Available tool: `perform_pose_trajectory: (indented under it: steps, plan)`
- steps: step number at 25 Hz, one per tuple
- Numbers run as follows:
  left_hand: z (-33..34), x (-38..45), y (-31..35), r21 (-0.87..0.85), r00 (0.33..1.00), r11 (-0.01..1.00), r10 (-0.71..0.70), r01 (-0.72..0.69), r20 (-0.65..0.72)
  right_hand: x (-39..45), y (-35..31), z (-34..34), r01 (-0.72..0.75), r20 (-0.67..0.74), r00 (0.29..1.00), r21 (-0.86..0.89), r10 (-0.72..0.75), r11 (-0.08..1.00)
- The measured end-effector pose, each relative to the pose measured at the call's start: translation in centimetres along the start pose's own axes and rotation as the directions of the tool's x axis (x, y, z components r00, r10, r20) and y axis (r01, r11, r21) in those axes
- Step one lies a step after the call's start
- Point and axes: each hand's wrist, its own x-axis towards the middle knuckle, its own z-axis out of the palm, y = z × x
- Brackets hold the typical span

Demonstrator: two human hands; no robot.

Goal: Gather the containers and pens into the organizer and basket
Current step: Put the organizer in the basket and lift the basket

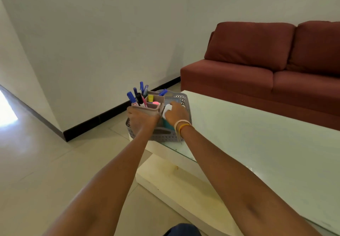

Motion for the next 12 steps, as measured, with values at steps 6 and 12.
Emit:
perform_pose_trajectory:
  steps: [6, 12]
  plan:
    - [1.5, 1.5, 0.2, 0.107, 0.995, 0.993, -0.06, 0.051, 0.083, 1.0, 4.8, -0.2, -0.087, -0.115, 0.99, -0.076, 0.077, 0.993]
    - [1.1, 1.5, 0.3, 0.301, 0.97, 0.954, -0.076, 0.003, 0.229, 0.5, 5.9, 0.7, -0.132, -0.048, 0.989, 0.126, 0.139, 0.983]
